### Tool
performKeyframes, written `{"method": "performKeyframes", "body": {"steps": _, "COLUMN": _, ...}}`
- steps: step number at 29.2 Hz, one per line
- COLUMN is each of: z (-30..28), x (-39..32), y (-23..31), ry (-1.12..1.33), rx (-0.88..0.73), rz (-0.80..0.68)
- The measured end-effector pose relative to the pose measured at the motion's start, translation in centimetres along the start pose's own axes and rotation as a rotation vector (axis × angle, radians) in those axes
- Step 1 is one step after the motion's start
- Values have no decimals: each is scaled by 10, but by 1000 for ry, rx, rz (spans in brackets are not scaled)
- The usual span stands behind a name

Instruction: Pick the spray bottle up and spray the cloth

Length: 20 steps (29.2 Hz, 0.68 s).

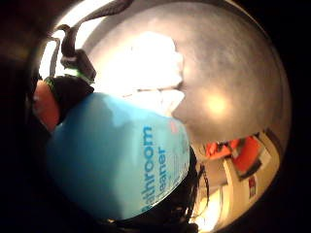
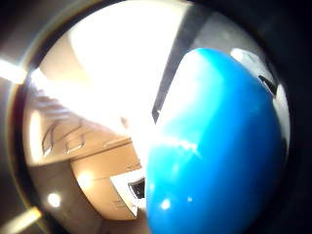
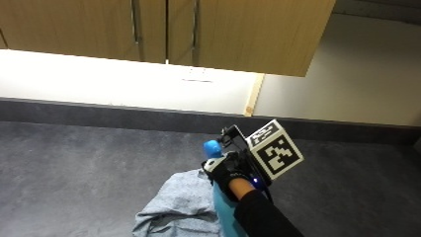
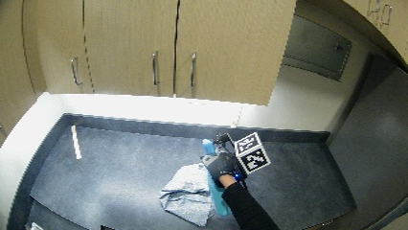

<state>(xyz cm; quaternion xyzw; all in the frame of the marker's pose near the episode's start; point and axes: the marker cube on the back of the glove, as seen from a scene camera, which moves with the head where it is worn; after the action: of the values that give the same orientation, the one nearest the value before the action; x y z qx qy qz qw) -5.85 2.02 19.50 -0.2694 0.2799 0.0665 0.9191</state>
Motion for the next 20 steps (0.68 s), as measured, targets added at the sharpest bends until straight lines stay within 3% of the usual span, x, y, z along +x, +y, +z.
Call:
{"method": "performKeyframes", "body": {"steps": 8, "z": 39, "x": 54, "y": -19, "ry": 173, "rx": -221, "rz": 324}}
{"method": "performKeyframes", "body": {"steps": 13, "z": 50, "x": 68, "y": -17, "ry": 232, "rx": -296, "rz": 379}}
{"method": "performKeyframes", "body": {"steps": 20, "z": 50, "x": 71, "y": -17, "ry": 231, "rx": -277, "rz": 371}}
